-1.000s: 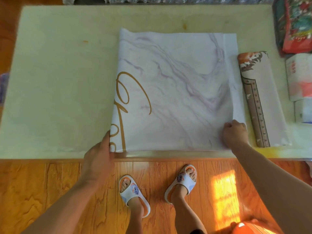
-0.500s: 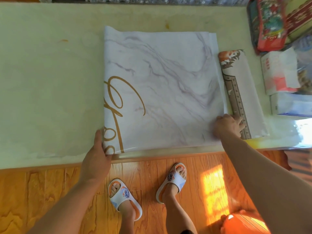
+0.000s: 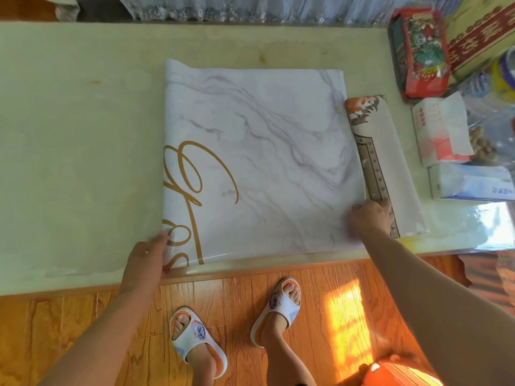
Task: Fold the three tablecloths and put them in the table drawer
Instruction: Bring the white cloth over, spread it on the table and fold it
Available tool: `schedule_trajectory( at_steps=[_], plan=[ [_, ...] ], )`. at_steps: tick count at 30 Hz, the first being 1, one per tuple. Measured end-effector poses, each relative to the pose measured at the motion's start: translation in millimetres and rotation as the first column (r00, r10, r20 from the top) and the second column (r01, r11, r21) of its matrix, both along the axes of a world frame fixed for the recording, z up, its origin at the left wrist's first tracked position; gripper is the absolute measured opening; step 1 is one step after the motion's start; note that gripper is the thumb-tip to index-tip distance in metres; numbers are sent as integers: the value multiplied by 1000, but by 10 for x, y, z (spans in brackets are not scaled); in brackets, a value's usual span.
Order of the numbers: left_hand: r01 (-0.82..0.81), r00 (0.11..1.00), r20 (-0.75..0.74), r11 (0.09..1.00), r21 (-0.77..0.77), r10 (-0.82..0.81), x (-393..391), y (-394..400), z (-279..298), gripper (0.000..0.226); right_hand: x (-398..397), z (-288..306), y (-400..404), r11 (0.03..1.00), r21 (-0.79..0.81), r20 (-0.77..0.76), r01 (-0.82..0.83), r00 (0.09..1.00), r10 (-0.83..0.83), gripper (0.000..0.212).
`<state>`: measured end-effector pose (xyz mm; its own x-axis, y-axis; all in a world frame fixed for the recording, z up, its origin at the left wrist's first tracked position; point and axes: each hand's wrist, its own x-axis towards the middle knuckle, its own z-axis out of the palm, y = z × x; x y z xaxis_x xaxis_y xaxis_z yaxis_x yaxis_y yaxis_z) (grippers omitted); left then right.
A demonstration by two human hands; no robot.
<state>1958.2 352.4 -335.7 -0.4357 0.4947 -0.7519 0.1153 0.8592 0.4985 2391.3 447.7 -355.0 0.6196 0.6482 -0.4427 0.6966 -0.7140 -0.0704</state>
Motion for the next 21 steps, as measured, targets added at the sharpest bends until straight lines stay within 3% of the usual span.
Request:
schedule_trajectory(
  at_steps=[2,5,9,15,18,21],
  plan=[
    [-18,998,57,1000,-4,18,49,81,7,66,-12,6,-14,1000,3,-3,-14,1000,14,41],
    [10,994,105,1000,4,-11,141,258,93,44,1,5,3,999,-1,-27,-33,999,33,41],
    [210,970,-148,972,106,-193,211,353,328,39,61,8,16,998,30,-68,-55,996,57,39],
    [260,927,-345,916,306,-148,-134,580,769,33,-336,39,-76,994,105,-213,-13,976,35,32],
    [319,857,-482,924,212,-186,-763,596,785,38,-879,-12,-126,989,139,-306,-59,947,99,29],
    [339,792,-533,941,-24,-298,-1385,351,448,41,-1390,-101,-143,981,182,-322,-61,939,119,30]
  ],
)
